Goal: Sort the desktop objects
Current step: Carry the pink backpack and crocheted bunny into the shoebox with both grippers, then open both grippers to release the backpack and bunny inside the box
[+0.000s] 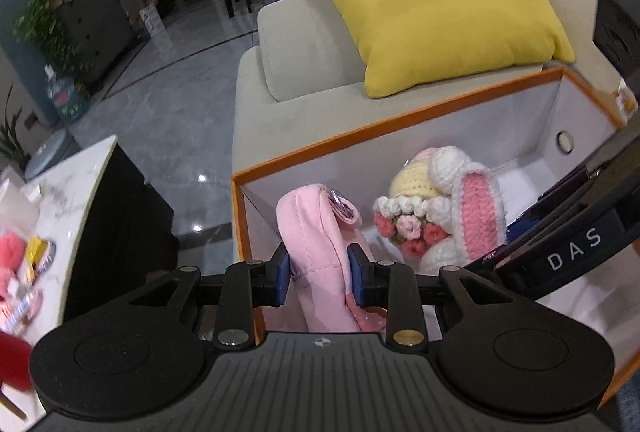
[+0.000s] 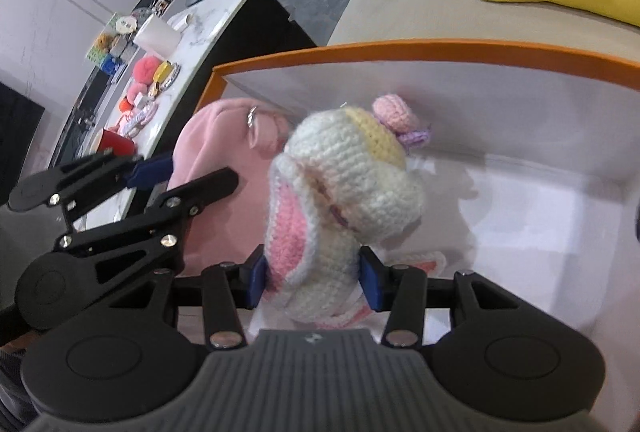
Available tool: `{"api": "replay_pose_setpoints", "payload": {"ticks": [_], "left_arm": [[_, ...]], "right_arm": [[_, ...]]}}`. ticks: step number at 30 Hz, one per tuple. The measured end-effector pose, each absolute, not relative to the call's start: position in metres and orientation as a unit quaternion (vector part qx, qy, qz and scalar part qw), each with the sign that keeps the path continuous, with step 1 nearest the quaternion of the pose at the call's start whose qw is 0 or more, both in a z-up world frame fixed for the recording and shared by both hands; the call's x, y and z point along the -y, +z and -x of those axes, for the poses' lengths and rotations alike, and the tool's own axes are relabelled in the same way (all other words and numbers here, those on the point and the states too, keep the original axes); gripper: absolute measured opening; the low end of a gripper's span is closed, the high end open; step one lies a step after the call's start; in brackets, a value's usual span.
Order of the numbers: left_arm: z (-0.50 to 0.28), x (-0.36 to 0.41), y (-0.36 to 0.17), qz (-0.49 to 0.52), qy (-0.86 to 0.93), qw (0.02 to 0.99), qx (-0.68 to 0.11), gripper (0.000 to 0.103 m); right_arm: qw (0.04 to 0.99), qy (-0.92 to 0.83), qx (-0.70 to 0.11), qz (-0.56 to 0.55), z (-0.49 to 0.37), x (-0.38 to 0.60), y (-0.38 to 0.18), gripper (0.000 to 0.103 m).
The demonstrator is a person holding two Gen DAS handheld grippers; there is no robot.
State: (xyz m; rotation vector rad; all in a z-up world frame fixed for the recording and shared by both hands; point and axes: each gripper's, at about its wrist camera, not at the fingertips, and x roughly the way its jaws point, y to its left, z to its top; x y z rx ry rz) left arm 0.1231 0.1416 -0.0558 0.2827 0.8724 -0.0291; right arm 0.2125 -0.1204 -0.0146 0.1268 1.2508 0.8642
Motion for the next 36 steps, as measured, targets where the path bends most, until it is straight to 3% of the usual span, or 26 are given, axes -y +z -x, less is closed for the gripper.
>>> {"api": "replay_pose_setpoints", "payload": {"ticks": [9, 12, 14, 18, 26, 34, 36], "left_arm": [[-0.136, -0.143, -0.078, -0.175, -0.002, 0.885, -0.432, 0.035], [-0.135, -0.144, -0.077, -0.177, -0.008, 0.887, -0.426, 0.038], [-0.135, -0.147, -0.076, -0.165, -0.012, 0.89, -0.425, 0.038], [-0.134, -0.146, -0.074, -0.164, -0.011, 0.891, -0.423, 0.038], [-0.109, -0.149, -0.055, -0.161, -0.003, 0.902, -0.4, 0.039], [-0.079, -0.167, -0.035, -0.11, -0.005, 0.91, -0.401, 0.04], [-0.078, -0.171, -0.037, -0.103, -0.005, 0.905, -0.412, 0.051]], "right_arm": [[0.706, 0.406, -0.579, -0.03, -0.224, 0.091, -0.046, 0.052], [0.706, 0.406, -0.58, -0.027, -0.223, 0.092, -0.049, 0.055], [0.712, 0.401, -0.576, -0.021, -0.222, 0.096, -0.047, 0.063], [0.724, 0.391, -0.567, -0.021, -0.219, 0.107, -0.036, 0.064], [0.747, 0.367, -0.554, 0.01, -0.204, 0.109, -0.03, 0.049], [0.702, 0.322, -0.609, -0.183, -0.221, 0.141, -0.055, 0.044], [0.694, 0.323, -0.61, -0.205, -0.225, 0.14, -0.059, 0.043]]}}
